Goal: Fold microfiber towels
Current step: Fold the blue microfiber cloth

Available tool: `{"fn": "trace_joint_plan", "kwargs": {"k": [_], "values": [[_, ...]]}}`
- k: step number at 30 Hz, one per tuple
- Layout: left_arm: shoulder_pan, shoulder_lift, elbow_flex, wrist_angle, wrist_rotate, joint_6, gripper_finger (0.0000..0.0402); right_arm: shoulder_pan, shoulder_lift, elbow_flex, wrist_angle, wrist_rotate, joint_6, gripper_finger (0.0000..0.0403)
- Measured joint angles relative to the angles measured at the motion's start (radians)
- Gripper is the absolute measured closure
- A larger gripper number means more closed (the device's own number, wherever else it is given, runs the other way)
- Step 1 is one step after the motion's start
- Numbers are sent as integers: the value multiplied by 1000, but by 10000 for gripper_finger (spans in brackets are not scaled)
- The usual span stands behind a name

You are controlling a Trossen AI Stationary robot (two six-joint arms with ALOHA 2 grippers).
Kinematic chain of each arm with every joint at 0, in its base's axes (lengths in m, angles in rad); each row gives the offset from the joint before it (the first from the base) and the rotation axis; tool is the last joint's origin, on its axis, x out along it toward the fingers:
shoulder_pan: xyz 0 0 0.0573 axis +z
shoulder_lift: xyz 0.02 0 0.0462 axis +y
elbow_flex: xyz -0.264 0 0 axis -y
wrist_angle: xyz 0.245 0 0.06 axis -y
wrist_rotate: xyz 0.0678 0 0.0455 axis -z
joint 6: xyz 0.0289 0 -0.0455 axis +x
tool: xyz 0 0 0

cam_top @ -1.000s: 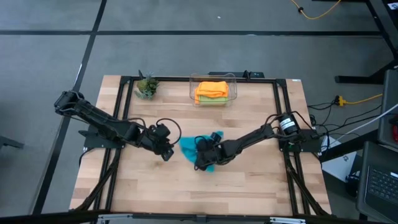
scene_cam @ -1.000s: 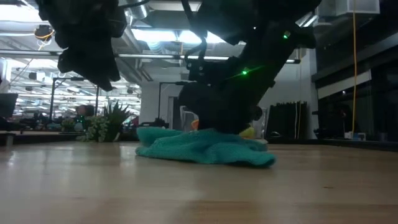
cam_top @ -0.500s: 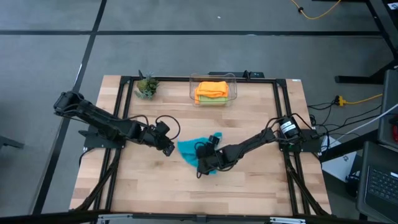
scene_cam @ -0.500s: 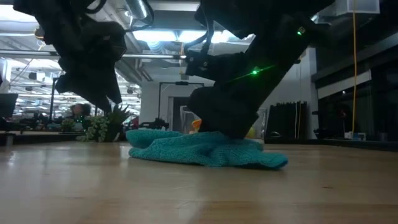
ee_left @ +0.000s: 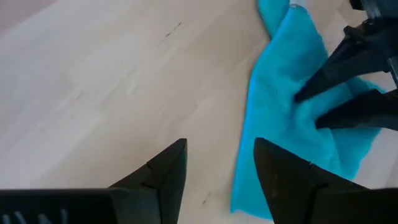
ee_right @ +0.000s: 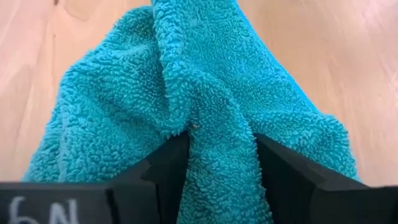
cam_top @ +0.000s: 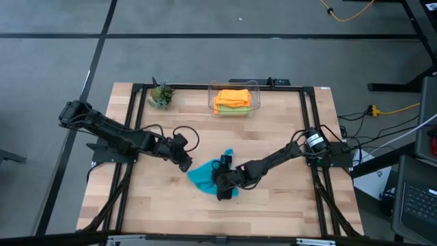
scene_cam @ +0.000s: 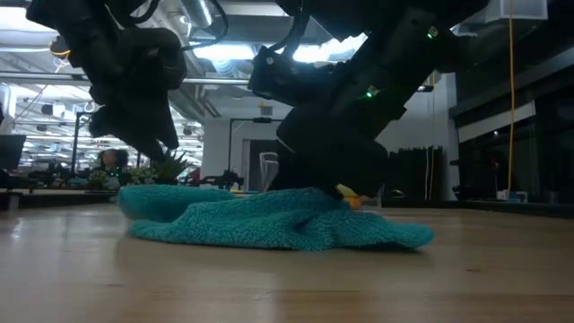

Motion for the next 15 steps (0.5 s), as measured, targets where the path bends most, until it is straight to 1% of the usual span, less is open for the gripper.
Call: {"fn": "trace_joint_plan", "kwargs": {"k": [3,6,9,10,12,13,15], "values": [[-9,0,0,45,-7,75,221,-4,0,-1,12,6,18,217],[-19,0,0,81,18,81,219,-14,0,-1,5,8,73,217],[-26,0,0,77,45,87,216,-24,0,0,0,5,108,217],[-30,0,0,78,37,108,215,-27,0,0,1,5,109,217],[-42,0,0,82,-25,179,215,-36,0,0,8,17,110,217],[-49,0,0,81,-56,208,215,-41,1,1,10,31,112,217],[-55,0,0,81,-76,245,215,-51,1,1,6,83,113,217]]}}
